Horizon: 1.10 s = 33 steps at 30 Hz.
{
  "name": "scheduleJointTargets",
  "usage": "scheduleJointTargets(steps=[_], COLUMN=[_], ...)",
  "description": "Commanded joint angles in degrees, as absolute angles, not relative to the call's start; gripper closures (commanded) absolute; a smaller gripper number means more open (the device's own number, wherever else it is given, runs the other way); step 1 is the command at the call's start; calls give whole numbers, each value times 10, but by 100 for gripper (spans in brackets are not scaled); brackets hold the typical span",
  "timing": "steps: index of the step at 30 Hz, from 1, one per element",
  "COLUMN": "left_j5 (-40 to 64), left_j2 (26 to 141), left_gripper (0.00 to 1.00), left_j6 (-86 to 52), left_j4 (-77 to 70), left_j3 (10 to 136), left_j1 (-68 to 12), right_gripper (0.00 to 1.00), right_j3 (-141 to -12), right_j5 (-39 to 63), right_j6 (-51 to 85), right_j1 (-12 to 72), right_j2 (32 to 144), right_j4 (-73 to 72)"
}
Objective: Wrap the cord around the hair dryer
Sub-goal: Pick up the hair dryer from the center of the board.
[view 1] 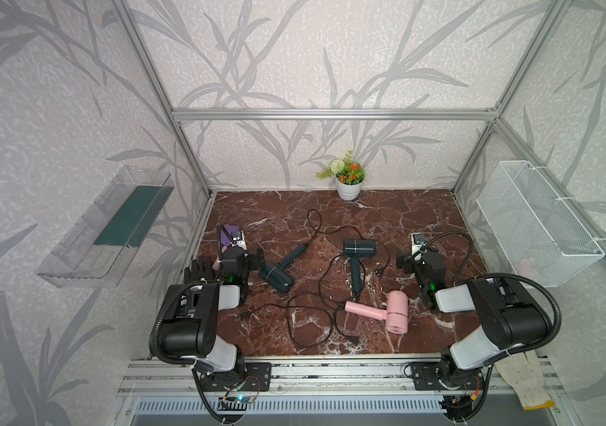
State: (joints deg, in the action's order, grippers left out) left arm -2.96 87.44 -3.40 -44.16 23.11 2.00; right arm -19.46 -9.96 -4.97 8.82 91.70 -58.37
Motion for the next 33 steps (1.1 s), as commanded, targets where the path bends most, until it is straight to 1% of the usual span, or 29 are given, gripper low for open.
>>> scheduleJointTargets(steps=[1, 9, 13, 15, 16, 17, 19, 23, 25, 27, 29, 31, 33], left_j5=[-22, -22, -29, -52, -65, -87, -136, -171, -150, -101, -40, -7, 27], left_j2=[868, 868, 867, 840, 816, 798, 765, 693, 672, 658, 652, 644, 631], left_gripper=[1, 1, 11, 12, 12, 15, 18, 24, 25, 29, 33, 37, 39], left_j6=[-27, -27, -26, -33, -41, -51, -93, -160, -197, -240, -262, -286, -292], left_j4=[-440, -440, -441, -376, -304, -233, -134, 18, 90, 164, 216, 272, 312], left_j3=[241, 241, 243, 271, 299, 332, 384, 475, 518, 562, 589, 608, 608], left_j1=[25, 25, 25, 25, 25, 24, 24, 24, 24, 23, 21, 17, 9], right_gripper=[1, 1, 0, 1, 1, 2, 2, 9, 11, 15, 19, 22, 29], right_j3=[-205, -208, -195, -192, -194, -201, -234, -356, -422, -495, -541, -575, -589], right_j5=[-97, -86, -88, -106, -113, -124, -159, -173, -156, -116, -69, -39, -2], right_j6=[-53, -49, -54, -51, -53, -59, -67, 41, 90, 136, 167, 215, 244], right_j1=[88, 83, 84, 88, 92, 98, 118, 124, 124, 124, 125, 126, 134], right_j2=[913, 912, 909, 883, 858, 830, 762, 641, 616, 611, 611, 607, 600], right_j4=[-587, -578, -602, -590, -563, -529, -437, -141, -29, 96, 177, 251, 306])
